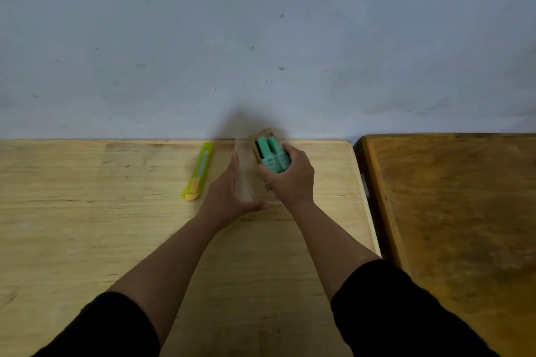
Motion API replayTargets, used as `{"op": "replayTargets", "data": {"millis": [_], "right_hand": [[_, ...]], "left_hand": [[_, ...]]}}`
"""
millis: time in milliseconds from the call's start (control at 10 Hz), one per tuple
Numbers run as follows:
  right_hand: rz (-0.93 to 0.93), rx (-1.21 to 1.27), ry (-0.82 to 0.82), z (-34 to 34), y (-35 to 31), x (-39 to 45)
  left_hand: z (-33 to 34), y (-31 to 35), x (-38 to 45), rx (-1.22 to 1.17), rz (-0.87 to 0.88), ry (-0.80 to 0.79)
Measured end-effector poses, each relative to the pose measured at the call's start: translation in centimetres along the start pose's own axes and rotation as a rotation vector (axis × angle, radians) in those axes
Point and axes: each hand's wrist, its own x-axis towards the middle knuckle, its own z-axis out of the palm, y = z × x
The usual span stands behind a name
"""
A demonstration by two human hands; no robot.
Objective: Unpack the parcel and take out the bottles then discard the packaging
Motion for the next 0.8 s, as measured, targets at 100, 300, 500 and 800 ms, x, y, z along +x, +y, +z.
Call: {"op": "replayTargets", "data": {"millis": [100, 300, 500, 800], "right_hand": [[-0.034, -0.043, -0.002, 0.5, 0.6, -0.1], [-0.114, -0.146, -0.038, 0.8, 1.9, 0.1], [-0.126, -0.121, -0.074, 0.4, 2.2, 0.7], [-0.211, -0.131, -0.016, -0.8, 1.5, -1.2]], "left_hand": [[0.0, -0.1, 0.1, -0.017, -0.002, 0.002], [0.2, -0.4, 0.1, -0.027, 0.006, 0.020], [0.1, -0.4, 0.1, -0.023, 0.008, 0.026], [0.1, -0.2, -1.8, -0.108, -0.048, 0.108]]}}
